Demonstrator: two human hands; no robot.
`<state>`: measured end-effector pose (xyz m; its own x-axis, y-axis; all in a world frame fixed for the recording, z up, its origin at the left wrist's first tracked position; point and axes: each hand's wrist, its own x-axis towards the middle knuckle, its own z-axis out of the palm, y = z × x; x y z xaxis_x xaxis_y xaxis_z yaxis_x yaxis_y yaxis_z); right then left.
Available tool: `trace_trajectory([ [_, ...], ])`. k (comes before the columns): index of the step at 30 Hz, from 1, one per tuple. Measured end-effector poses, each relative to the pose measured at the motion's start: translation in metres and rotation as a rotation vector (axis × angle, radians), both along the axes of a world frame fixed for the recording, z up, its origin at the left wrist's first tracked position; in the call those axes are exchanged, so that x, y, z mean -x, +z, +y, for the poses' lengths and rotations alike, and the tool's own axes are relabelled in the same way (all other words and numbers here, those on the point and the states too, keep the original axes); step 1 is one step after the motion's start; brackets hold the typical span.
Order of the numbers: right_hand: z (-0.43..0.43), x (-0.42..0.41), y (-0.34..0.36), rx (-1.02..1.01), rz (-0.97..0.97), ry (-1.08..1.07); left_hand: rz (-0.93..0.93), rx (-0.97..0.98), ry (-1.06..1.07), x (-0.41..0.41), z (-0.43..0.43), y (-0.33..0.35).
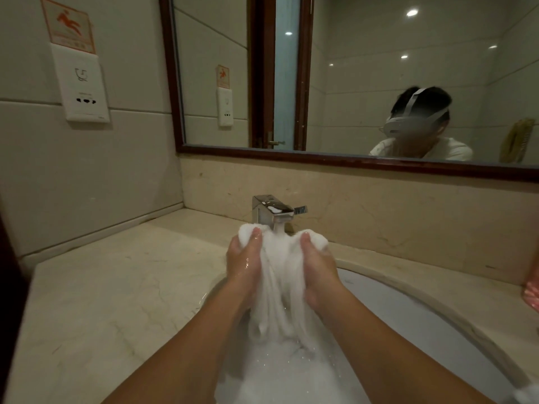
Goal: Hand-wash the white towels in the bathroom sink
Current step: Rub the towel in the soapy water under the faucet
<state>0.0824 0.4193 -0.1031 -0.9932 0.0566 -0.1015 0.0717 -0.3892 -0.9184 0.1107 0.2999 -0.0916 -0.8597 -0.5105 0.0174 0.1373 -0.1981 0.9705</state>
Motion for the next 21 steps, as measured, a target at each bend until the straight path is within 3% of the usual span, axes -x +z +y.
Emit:
trace_trajectory([
  [5, -0.003, -0.014, 0.006, -0.159, 0.080, 0.261, -0.066, 0.012, -0.234, -0.004, 0.009, -0.004],
  [12, -0.003, -0.010, 0.007, -0.138, 0.088, 0.077, -0.034, 0.031, -0.191, -0.003, 0.003, -0.006],
  [21, -0.006, -0.015, 0.010, -0.016, 0.129, 0.131, 0.026, 0.123, -0.266, -0.001, 0.009, -0.003],
])
